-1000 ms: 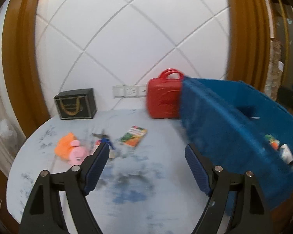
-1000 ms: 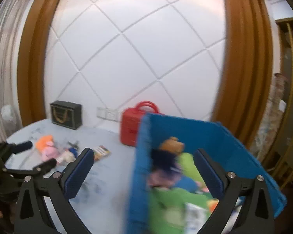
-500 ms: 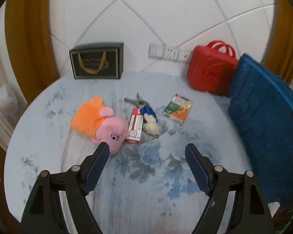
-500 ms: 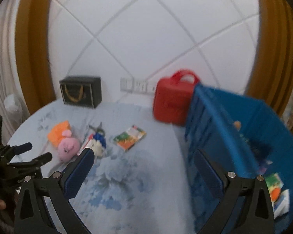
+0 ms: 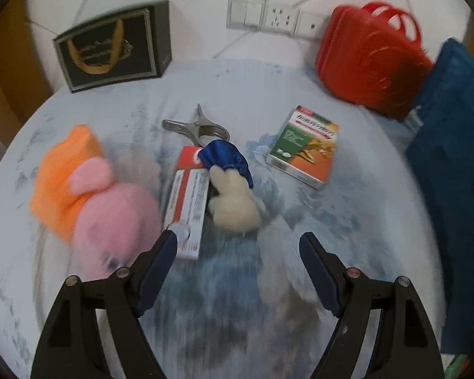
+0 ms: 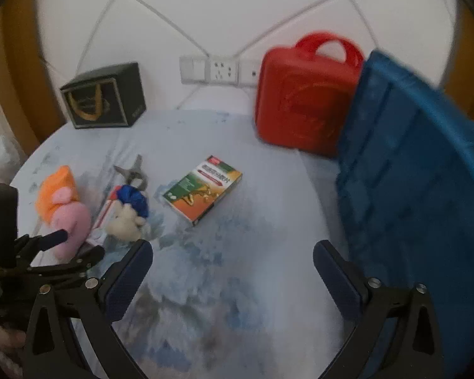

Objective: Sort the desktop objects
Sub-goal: 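Grasp the white plush bunny with the left tool while the right tool grasps the green-orange Buluofen box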

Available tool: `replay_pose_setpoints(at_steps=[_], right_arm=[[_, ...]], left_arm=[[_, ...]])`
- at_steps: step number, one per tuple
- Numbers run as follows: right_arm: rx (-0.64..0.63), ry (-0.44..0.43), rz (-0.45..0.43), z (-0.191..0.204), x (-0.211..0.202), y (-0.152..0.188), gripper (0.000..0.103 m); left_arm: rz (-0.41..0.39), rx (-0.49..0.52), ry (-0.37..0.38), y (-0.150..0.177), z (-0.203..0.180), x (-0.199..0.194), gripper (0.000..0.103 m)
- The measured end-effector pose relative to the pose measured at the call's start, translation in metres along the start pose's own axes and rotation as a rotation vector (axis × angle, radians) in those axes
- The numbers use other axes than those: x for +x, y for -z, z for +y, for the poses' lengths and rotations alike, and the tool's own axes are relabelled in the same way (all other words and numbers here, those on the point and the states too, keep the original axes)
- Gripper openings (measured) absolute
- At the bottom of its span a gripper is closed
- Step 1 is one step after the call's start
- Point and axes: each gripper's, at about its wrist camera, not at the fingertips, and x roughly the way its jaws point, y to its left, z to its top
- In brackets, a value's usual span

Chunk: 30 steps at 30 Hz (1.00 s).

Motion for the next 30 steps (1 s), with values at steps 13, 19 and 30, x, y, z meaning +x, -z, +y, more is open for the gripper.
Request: replay_pose_setpoints(at_steps=[13, 19, 30], right_arm=[[0.076, -0.048, 0.174, 0.037, 0.167, -0.037, 0.103], [0.119, -0.046, 0.191, 0.051, 0.211, -0.054, 0.103], [0.167, -0.067, 0.234, 0.050, 0.249, -0.053, 0.103]], left_arm=[[0.041, 0.005, 0.052, -0.046, 0.005, 0.098, 0.046], [0.029, 0.016, 0.075, -0.067, 0.009, 0.115, 0.047], [0.005, 0.084, 0.020, -0.087, -0.003, 0.132, 0.055]])
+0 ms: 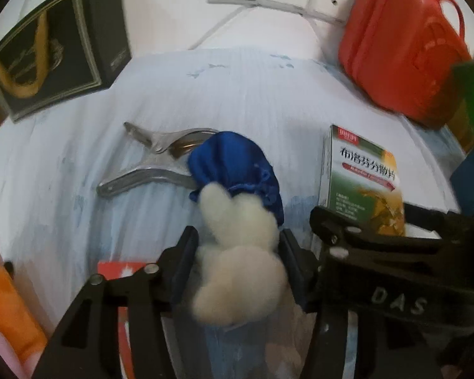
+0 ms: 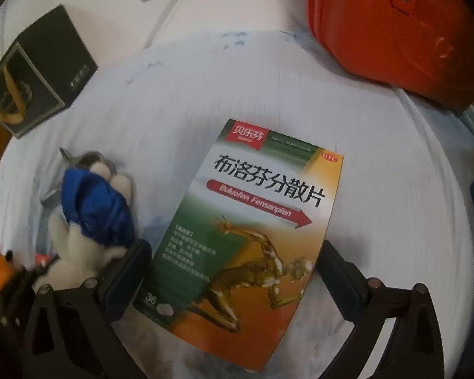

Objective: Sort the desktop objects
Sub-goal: 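Grasp the white plush bunny with the left tool while the right tool grasps the green-orange Buluofen box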

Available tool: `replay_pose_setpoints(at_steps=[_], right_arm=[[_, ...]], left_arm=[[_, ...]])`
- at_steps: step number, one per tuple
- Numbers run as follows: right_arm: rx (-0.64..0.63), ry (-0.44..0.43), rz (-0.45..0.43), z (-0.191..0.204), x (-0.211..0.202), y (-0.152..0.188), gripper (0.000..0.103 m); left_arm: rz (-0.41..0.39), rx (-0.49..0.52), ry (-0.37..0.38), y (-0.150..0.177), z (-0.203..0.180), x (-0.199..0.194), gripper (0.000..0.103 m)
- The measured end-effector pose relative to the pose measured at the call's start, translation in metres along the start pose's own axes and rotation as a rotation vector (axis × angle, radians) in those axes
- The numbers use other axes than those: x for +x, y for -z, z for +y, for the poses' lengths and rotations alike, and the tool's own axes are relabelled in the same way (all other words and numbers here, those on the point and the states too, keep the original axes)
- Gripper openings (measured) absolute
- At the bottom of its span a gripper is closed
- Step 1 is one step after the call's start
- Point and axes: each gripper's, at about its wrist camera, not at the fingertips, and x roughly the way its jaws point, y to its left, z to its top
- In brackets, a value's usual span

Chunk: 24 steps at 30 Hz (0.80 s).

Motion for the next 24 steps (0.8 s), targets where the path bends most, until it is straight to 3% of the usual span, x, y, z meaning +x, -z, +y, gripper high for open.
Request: replay_pose_setpoints(at_steps=[6, 11, 13, 14, 16, 24], right_arm=[[-0.008, 0.024, -0.074, -0.005, 0.002, -0.002, 0.103], [-0.030, 0.023, -0.013, -0.006, 0.005, -0.012, 0.103], [-0.017, 0.029, -0.015, -0.011, 0.001, -0.010, 0.097], [-0.008, 0.024, -0.019, -0.015, -0.001, -0.007, 0.096], [-0.003, 0.019, -0.024, -0.020, -0.004, -0.004, 0.093], [-0.050, 0.036, -0.069, -0.025, -0.029, 0.013, 0.092]], left_arm=[[-0.004, 0.028, -0.042, -0.010, -0.004, 0.009, 0.070], [-0.005, 0.029, -0.032, -0.011, -0.003, 0.011, 0.071], [-0.004, 0.034, -0.031, -0.011, -0.002, 0.010, 0.065], [-0.006, 0.037, -0.029, -0.010, -0.003, 0.009, 0.053], [0.002, 0.052, -0.019, -0.008, -0.007, 0.005, 0.039], [-0.002, 0.042, -0.045, 0.006, -0.013, -0.017, 0.036]])
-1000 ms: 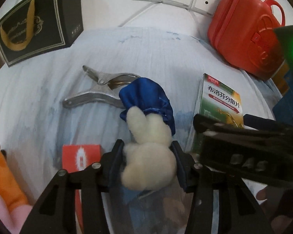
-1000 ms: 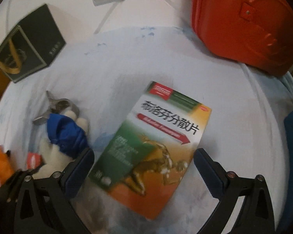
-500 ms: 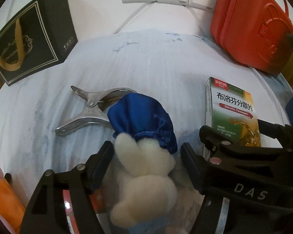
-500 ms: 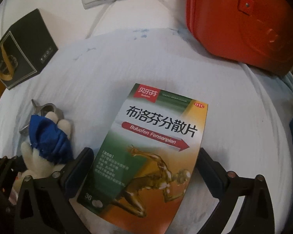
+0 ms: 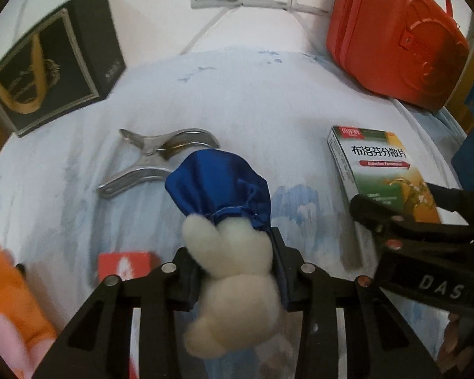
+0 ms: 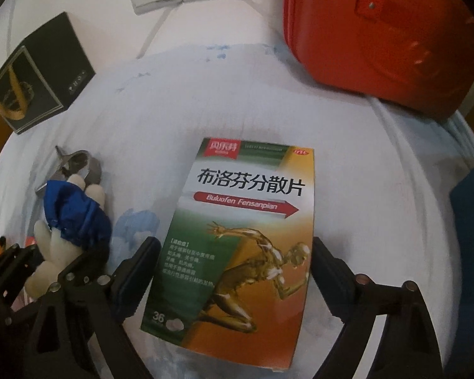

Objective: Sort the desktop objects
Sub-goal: 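Grasp the white plush bunny with the left tool while the right tool grasps the green-orange Buluofen box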

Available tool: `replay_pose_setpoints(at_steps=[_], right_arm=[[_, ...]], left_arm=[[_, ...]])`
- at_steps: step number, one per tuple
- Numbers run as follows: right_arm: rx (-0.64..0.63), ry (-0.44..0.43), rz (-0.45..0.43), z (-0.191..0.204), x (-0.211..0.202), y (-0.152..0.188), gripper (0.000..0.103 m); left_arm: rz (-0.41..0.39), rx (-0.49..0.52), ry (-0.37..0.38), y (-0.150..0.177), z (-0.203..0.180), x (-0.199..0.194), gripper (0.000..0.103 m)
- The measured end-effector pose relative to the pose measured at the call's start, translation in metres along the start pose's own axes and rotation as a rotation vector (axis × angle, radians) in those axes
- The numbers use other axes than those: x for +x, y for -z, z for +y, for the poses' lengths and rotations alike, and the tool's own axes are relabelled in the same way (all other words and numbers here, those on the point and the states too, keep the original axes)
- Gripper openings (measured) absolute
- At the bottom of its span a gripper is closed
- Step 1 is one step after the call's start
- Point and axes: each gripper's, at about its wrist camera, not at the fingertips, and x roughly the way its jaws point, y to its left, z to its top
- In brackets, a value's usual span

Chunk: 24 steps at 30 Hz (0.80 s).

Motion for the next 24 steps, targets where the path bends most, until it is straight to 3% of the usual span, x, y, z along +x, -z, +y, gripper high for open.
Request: replay_pose_setpoints(at_steps=[6, 9, 12, 14, 15, 16, 24], right_arm=[[-0.012, -0.012, -0.057, -0.002, -0.036, 0.006, 0.090], [-0.016, -0.020, -0.085, -0.004, -0.060, 0.009, 0.029], [0.007, -0.054, -0.045, -0.010, -0.071, 0.013, 0.030], [0.021, -0.041, -0.024, -0.015, -0.074, 0.022, 0.047], [0.028, -0.042, -0.008, -0.016, -0.074, 0.026, 0.071], [0.038, -0.048, 0.005, -0.017, -0.073, 0.030, 0.088], [-0.009, -0.073, 0.064, 0.009, -0.047, 0.032, 0.089]], left_arm=[[-0.044, -0.020, -0.001, 0.012, 0.001, -0.043, 0.036], [-0.069, -0.032, -0.007, 0.018, 0.004, -0.067, 0.036], [-0.073, -0.034, 0.000, 0.027, 0.003, -0.085, 0.036], [-0.062, -0.027, 0.004, 0.034, 0.001, -0.088, 0.036], [-0.048, -0.028, 0.004, 0.037, 0.001, -0.085, 0.036], [-0.033, -0.034, 0.007, 0.040, 0.002, -0.081, 0.036], [0.028, -0.077, -0.019, 0.042, 0.022, -0.044, 0.036]])
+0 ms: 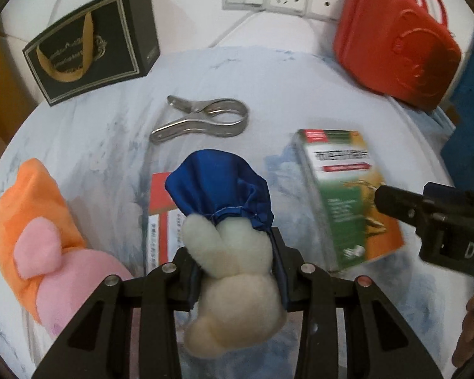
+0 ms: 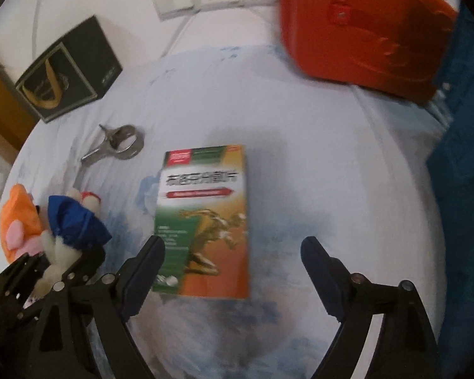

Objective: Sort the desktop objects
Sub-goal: 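Grasp the white plush bunny with the left tool while the right tool grasps the green-orange Buluofen box, then lift the bunny and Buluofen box and carry them over the blue crate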

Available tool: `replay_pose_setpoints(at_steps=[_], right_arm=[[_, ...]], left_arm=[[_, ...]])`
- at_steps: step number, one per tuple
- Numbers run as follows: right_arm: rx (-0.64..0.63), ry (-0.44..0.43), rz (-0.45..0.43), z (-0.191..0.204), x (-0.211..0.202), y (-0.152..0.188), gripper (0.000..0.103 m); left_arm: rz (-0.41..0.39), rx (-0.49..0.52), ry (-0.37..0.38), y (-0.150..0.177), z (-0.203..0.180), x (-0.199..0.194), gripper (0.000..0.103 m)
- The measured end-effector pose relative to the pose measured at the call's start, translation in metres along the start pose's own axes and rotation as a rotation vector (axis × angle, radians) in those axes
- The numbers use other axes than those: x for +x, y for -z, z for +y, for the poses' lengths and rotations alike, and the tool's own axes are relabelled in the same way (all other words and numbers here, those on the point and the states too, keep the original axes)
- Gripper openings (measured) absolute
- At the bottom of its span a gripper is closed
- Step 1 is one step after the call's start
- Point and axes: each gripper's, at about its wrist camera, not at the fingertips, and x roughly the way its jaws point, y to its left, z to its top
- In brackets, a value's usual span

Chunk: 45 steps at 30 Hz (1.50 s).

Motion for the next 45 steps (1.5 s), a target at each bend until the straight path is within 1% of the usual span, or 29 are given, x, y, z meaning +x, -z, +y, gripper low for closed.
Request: replay_pose_setpoints(at_steps=[3, 5, 7, 10, 11, 12, 13, 17, 19, 22, 25, 28, 33, 36, 39, 41, 45], right_arm=[[-0.036, 0.007, 0.019, 0.015, 0.018, -0.006, 0.092], [-0.057, 0.033, 0.035, 0.022, 0.031, -0.009, 0.092], [-0.036, 0.028, 0.049, 0.022, 0.042, -0.013, 0.093], [-0.029, 0.038, 0.074, 0.021, 0.056, -0.016, 0.093], [-0.039, 0.032, 0.084, 0.021, 0.060, -0.015, 0.090], [-0.070, 0.051, 0.074, 0.025, 0.061, -0.013, 0.087], [-0.095, 0.064, 0.062, 0.029, 0.059, -0.011, 0.087], [-0.106, 0.060, 0.025, 0.029, 0.046, -0.007, 0.087], [-0.114, 0.067, -0.016, 0.027, 0.030, -0.006, 0.087], [-0.119, 0.056, -0.079, 0.024, -0.001, -0.004, 0.087], [-0.125, 0.050, -0.153, 0.026, -0.041, 0.002, 0.087], [-0.133, 0.037, -0.239, 0.034, -0.089, 0.009, 0.087], [-0.161, 0.039, -0.399, 0.047, -0.175, 0.042, 0.087], [-0.162, 0.046, -0.490, 0.051, -0.226, 0.064, 0.087], [-0.154, 0.063, -0.568, 0.053, -0.271, 0.091, 0.087], [-0.143, 0.082, -0.603, 0.048, -0.298, 0.112, 0.087], [-0.110, 0.134, -0.657, 0.032, -0.339, 0.143, 0.087]], left_arm=[[-0.022, 0.010, -0.015, -0.005, 0.005, 0.005, 0.036], [-0.026, 0.012, -0.019, -0.008, 0.008, 0.008, 0.036], [-0.037, 0.026, -0.031, -0.011, 0.009, 0.010, 0.036], [-0.045, 0.029, -0.025, -0.012, 0.010, 0.012, 0.036], [-0.046, 0.029, -0.024, -0.012, 0.010, 0.012, 0.036], [-0.046, 0.027, -0.023, -0.013, 0.011, 0.012, 0.036], [-0.045, 0.024, -0.022, -0.013, 0.011, 0.012, 0.036], [-0.040, 0.001, -0.019, -0.011, 0.014, 0.005, 0.036], [-0.051, -0.002, -0.026, -0.009, 0.014, -0.003, 0.036], [-0.089, -0.013, -0.023, -0.009, 0.014, -0.026, 0.036], [-0.152, -0.011, -0.022, -0.009, 0.009, -0.062, 0.036], [-0.231, -0.004, -0.016, -0.005, 0.001, -0.109, 0.036], [-0.340, 0.013, 0.000, 0.009, -0.007, -0.183, 0.036], [-0.395, 0.031, 0.004, 0.023, -0.013, -0.224, 0.036], [-0.443, 0.049, 0.028, 0.042, -0.021, -0.259, 0.036], [-0.466, 0.061, 0.056, 0.055, -0.030, -0.280, 0.036], [-0.499, 0.090, 0.098, 0.074, -0.053, -0.309, 0.036]])
